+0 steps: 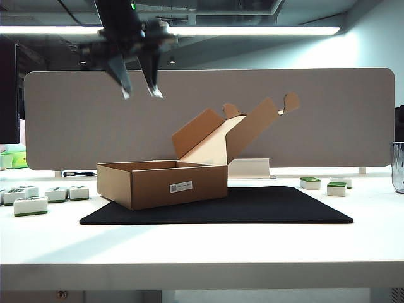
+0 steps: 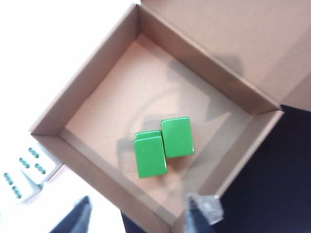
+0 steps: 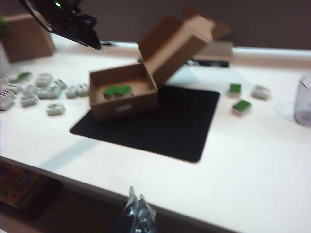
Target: Pick up four mahjong tiles and put them into the paper box.
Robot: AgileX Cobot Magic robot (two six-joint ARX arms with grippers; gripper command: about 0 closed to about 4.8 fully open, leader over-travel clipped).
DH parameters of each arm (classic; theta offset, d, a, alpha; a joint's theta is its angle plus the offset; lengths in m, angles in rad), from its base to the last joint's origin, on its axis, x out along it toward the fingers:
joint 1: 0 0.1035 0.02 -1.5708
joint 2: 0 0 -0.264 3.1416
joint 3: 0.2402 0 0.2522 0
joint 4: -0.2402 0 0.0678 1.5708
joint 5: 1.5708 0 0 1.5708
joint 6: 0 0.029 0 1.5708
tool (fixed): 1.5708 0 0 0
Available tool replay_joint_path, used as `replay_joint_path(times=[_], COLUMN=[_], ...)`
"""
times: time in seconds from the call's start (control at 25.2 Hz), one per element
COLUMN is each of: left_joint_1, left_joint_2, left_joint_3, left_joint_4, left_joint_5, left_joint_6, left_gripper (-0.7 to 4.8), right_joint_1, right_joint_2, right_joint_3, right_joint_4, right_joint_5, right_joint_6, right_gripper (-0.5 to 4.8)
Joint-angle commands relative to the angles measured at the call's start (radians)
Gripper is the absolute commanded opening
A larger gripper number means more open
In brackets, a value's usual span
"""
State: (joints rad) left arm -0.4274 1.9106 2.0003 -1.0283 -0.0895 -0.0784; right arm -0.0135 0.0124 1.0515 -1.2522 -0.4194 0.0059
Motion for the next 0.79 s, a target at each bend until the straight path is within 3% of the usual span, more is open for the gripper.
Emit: replay_joint_path(times=[0.04, 0.24, 0.36, 0.52, 0.59, 0.79], left_joint_1=[0.000, 0.000, 0.000, 0.000, 0.000, 0.000], left_joint_2=[-0.070, -0.134, -0.200, -0.282, -0.336, -0.441], left_joint_3=[0.003, 0.002, 0.002, 0.002, 0.002, 0.002], left_joint_4=[-0.071, -0.117, -0.146, -0.174, -0.211, -0.380], left_joint_5=[0.000, -0.003, -0.004, -0.003, -0.004, -0.003], left_joint_6=[0.026, 0.152, 0.208, 0.190, 0.139, 0.063], left_gripper=[1.51, 0.15, -0.06, -0.06, -0.06, -0.06], right_joint_1=[0.000, 0.000, 0.000, 0.000, 0.000, 0.000], right_joint_2=[-0.013, -0.013, -0.013, -0.013, -0.013, -0.013], right_joint_3=[0.003, 0.003, 0.003, 0.003, 0.003, 0.003], right_joint_4=[0.024, 0.023, 0.023, 0.023, 0.023, 0.023], right_joint_5=[-0.029, -0.032, -0.032, -0.032, -0.032, -0.032], right_joint_6=[-0.003, -0.003, -0.003, -0.003, -0.003, -0.003], right_gripper=[-0.01, -0.01, -0.01, -0.01, -0.01, -0.01])
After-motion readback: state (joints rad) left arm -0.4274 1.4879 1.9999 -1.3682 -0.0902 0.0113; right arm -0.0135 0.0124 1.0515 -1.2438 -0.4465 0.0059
